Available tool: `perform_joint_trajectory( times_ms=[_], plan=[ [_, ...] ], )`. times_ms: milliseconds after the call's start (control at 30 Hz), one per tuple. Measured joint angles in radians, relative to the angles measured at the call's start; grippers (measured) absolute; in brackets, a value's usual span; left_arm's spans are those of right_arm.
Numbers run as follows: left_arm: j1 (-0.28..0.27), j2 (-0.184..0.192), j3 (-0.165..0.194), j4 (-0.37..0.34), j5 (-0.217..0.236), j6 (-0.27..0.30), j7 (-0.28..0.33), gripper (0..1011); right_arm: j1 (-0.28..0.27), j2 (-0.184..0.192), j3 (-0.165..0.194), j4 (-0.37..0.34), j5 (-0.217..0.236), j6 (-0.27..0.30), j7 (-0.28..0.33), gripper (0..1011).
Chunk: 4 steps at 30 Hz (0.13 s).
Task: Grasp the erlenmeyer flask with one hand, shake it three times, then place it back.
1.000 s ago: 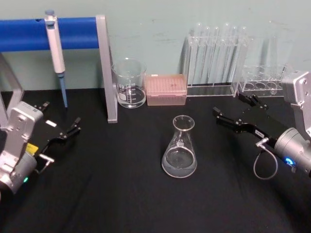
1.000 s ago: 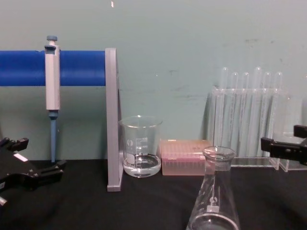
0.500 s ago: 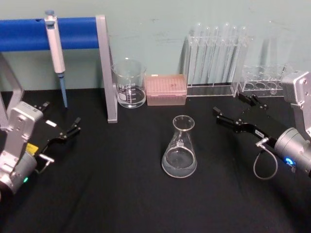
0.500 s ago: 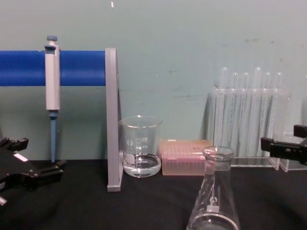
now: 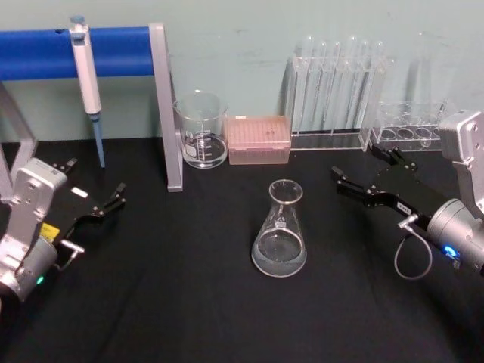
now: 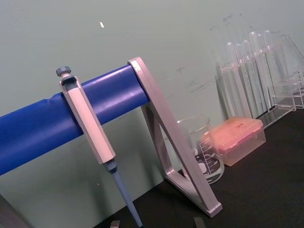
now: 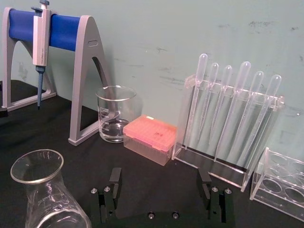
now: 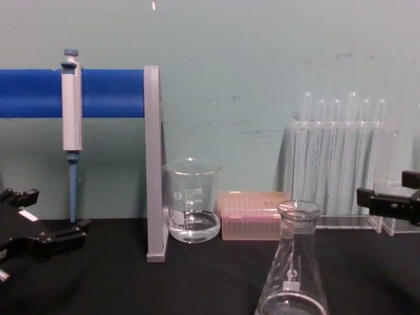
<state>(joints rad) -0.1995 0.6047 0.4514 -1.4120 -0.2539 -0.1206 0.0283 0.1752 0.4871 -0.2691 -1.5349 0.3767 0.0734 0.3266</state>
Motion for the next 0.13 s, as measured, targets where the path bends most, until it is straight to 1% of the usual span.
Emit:
perform_joint_trajectory(
  times_ms=[133],
  plan=[
    [0.000, 0.000, 0.000, 0.000, 0.000, 0.000, 0.000, 1001, 0.000, 0.000, 0.000, 0.000, 0.000, 0.000, 0.000, 1000]
  ],
)
